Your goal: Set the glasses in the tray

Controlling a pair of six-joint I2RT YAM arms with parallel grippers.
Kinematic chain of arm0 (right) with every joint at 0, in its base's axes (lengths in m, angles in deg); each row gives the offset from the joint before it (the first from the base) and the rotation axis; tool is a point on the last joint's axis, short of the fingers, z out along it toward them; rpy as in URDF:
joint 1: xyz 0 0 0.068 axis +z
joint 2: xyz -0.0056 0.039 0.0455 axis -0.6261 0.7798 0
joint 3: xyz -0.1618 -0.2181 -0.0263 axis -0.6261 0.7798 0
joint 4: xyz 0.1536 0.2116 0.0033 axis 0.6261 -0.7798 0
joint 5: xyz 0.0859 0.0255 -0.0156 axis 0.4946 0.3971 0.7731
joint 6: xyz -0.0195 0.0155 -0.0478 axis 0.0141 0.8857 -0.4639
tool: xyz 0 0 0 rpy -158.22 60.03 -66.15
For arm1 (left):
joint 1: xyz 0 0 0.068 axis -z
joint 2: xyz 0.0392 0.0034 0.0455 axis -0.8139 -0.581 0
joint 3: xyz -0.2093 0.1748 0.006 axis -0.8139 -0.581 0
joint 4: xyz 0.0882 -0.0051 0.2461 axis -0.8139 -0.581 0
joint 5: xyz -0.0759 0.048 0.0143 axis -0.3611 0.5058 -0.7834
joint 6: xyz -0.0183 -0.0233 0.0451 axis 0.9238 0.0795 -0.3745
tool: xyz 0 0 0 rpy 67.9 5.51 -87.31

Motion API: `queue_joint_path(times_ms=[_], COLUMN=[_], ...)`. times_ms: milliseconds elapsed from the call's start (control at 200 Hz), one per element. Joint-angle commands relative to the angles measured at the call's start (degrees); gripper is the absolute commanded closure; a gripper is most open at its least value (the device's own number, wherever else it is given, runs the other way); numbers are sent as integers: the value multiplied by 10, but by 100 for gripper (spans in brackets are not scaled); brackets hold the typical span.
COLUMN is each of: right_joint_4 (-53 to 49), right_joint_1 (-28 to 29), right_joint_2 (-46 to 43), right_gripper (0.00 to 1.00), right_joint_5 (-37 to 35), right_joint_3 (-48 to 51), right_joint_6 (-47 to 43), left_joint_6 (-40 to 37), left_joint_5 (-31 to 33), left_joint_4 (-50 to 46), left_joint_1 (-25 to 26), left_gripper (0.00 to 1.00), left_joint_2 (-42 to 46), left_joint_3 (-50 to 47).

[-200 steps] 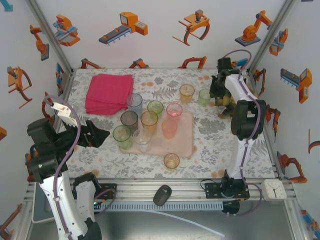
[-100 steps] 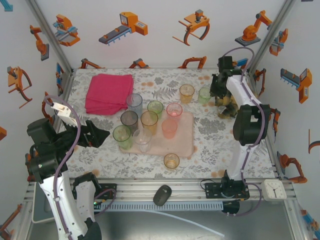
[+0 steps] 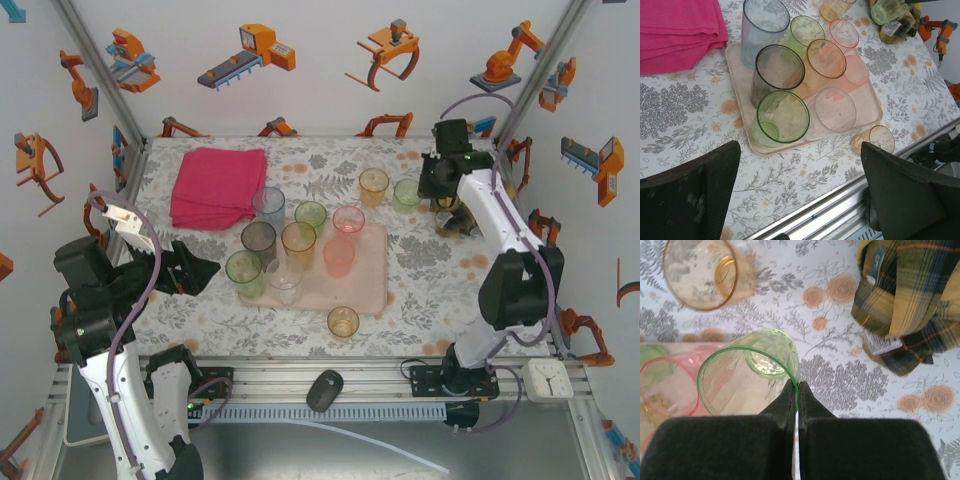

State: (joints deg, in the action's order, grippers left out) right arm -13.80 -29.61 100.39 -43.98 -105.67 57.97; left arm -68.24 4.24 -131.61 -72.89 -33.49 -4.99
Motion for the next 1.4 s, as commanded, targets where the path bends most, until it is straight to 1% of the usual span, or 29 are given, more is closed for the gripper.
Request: queue_joint_path(times_ms=[0,80,210,411,531,601,866,1067,1292,1397], right_joint_4=[-8,-11,-20,-39,-16,-13,-23,-1,15,21], right_joint_1=[22,45,101,186,240,275,368,423,463,472], right_joint_2=[-59,-98,-149,-224,-268,-283,-273,-246,-203,-187], right_gripper=[100,100,100,100,99,99,99,99,99,99], right_joint_5=[-19,-27,-47,-62,-67,-91,-137,-156,-184,-187], right_joint_3=[29,57,92,135,172,184,191,202,194,192], right_joint_6=[0,2,-3,31,44,52,74,79,68,65], left_joint_6=[0,0,1,0,-1,0,-1,0,-3,-3], left_joint_5=[-17,-17,-17,-13,-12,-12,-8,-8,-2,-2], left_joint_4=[3,4,4,5,7,8,8,9,10,10], left_joint_1=[-2,-2,-2,-2,-3,-3,-3,-3,-4,-5], left_gripper=[3,3,3,3,3,3,3,3,3,3], left_joint_2=[7,8,7,7,5,4,7,4,4,5], left_joint_3=[3,1,1,-3,-8,-12,-17,-16,-19,-20])
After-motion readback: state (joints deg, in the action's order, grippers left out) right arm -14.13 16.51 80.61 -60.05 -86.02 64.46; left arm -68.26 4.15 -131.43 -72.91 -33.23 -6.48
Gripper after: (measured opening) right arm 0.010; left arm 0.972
